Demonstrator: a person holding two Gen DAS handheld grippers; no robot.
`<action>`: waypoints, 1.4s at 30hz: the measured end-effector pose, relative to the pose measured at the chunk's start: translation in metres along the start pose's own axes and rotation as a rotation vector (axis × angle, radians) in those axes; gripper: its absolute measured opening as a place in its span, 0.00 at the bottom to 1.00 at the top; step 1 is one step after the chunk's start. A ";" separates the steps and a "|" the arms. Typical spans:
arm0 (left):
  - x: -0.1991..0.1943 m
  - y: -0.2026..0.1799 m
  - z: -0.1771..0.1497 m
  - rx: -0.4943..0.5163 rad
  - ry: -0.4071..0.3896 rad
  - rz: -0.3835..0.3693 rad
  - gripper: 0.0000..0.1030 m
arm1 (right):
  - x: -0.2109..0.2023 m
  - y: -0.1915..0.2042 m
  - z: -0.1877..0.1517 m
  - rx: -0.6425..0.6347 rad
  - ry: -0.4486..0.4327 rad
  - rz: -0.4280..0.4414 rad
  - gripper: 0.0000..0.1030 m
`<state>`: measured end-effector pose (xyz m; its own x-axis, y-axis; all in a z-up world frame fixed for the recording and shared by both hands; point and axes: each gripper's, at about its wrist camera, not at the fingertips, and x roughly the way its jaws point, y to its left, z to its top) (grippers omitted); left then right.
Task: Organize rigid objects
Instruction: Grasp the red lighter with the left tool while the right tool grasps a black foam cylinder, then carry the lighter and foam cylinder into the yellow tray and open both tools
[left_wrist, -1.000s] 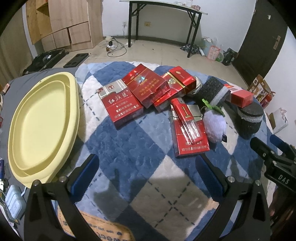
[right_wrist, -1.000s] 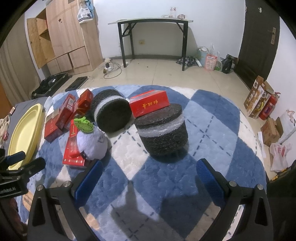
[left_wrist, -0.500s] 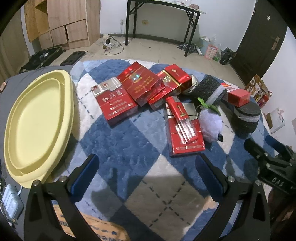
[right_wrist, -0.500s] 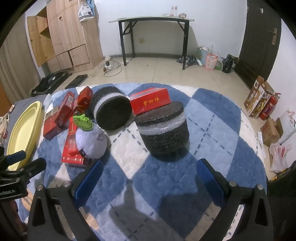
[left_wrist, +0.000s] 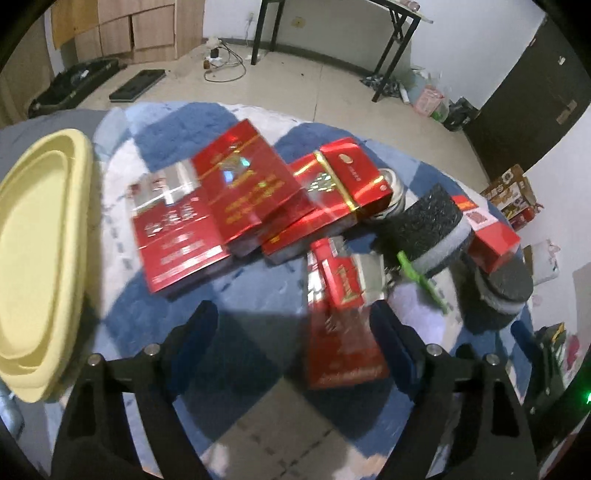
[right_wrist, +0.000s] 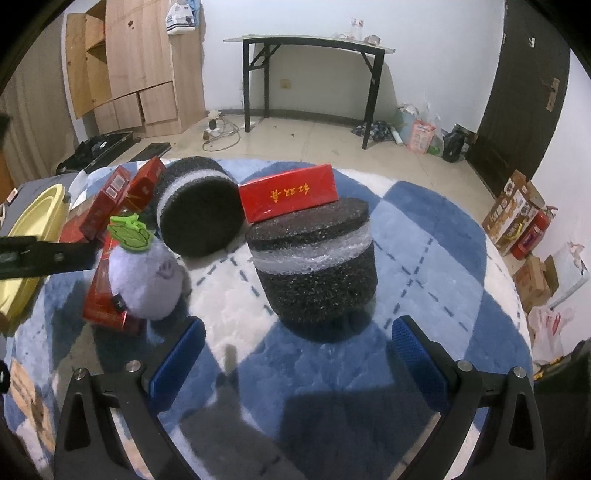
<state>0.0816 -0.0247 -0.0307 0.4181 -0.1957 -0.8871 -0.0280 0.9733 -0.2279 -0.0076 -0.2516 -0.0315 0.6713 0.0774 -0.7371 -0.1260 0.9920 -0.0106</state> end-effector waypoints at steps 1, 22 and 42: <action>0.004 -0.002 0.002 -0.001 0.001 0.004 0.81 | 0.001 0.000 0.000 -0.003 -0.005 -0.002 1.00; 0.010 0.006 0.010 -0.029 0.023 -0.151 0.20 | 0.029 -0.017 0.003 -0.009 -0.031 0.075 0.24; -0.103 0.052 0.017 0.012 -0.111 -0.143 0.18 | -0.044 -0.062 -0.012 0.078 -0.076 0.164 0.04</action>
<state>0.0522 0.0478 0.0556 0.5144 -0.3180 -0.7964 0.0488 0.9381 -0.3430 -0.0383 -0.3181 -0.0069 0.6998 0.2428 -0.6718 -0.1831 0.9700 0.1598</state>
